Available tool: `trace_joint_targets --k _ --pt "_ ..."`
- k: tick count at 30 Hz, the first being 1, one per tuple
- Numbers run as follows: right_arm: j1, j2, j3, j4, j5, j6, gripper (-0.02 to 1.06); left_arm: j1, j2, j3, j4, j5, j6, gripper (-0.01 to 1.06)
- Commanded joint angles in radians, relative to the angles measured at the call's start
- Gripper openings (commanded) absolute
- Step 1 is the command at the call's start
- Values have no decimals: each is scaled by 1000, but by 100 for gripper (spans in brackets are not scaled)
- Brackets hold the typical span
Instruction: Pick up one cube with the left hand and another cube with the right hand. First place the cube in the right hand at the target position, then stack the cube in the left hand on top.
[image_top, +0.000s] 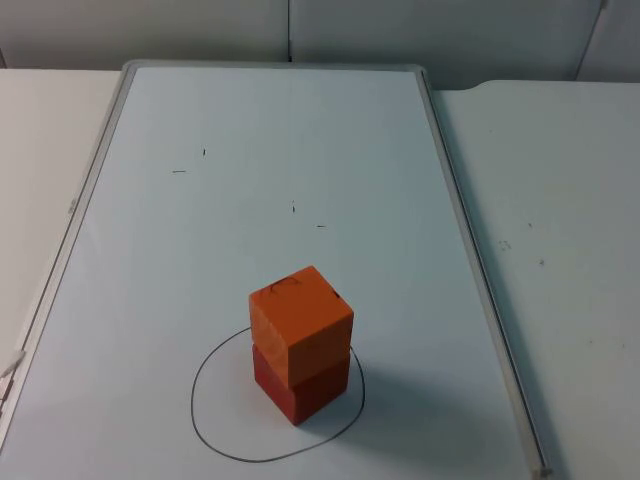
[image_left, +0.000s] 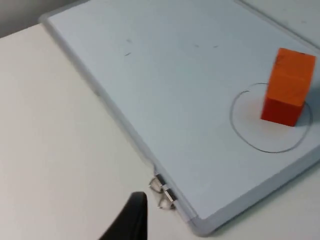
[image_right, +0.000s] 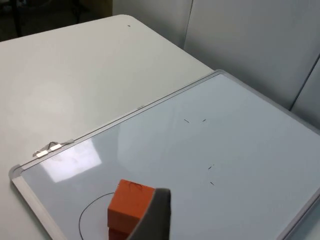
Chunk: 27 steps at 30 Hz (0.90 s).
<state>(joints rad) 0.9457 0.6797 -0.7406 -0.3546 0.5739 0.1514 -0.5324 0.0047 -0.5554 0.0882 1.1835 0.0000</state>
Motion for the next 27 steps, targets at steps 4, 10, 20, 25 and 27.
trace_joint_targets --k 4,10,20,25,27 --pt "5 -5 5 -7 -4 -2 82 210 -5 3 -4 -6 0 105" --pt "5 -5 5 -7 -9 -2 82 396 -5 3 -4 -6 0 105" --pt "5 -5 5 9 -7 4 82 472 -5 3 -2 -6 0 105" --pt "5 -70 5 154 108 -151 82 472 -5 3 -2 -6 0 105" --pt "5 -100 5 197 141 -191 82 472 -5 3 -2 -6 0 105"
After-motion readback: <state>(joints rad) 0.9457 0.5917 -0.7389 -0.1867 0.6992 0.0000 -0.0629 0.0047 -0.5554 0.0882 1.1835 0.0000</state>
